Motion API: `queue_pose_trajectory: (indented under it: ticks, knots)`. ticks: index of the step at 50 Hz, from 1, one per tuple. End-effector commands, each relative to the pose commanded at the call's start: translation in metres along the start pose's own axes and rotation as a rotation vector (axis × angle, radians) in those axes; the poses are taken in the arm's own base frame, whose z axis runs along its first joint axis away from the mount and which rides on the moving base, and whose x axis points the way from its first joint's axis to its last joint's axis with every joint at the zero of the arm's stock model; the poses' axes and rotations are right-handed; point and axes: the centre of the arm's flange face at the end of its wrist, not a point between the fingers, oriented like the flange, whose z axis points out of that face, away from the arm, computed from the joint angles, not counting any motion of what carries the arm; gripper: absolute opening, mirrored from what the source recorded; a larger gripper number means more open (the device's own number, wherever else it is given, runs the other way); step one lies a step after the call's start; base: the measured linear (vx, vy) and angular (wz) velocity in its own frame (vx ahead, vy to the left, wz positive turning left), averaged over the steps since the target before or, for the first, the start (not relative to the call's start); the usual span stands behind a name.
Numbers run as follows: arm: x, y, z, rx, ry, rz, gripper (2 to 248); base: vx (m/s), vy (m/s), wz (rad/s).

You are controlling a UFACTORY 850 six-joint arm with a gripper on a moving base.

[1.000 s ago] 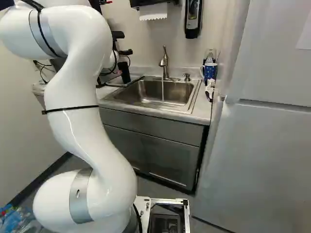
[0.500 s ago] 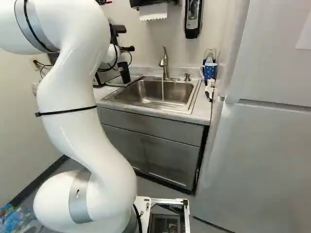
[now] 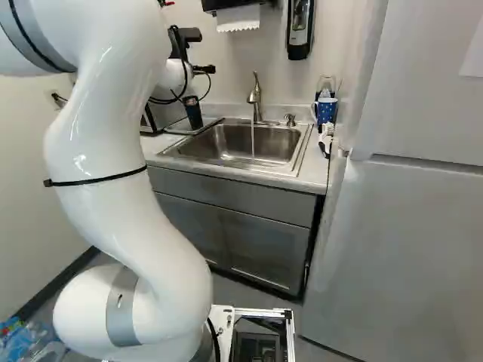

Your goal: Rinse the cup and place it in the tray

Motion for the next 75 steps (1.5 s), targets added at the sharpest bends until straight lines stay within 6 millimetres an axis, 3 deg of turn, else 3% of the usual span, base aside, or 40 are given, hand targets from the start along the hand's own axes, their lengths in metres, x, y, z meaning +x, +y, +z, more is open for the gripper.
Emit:
queue_pose_trajectory:
  ticks: [52, 75]
  knots:
    - [0.054, 0.076, -0.01, -0.075, 0.008, -0.07, 247, 0.0, 0.0, 0.0]
    - [0.049, 0.114, -0.001, -0.127, -0.048, -0.066, 247, 0.0, 0.0, 0.0]
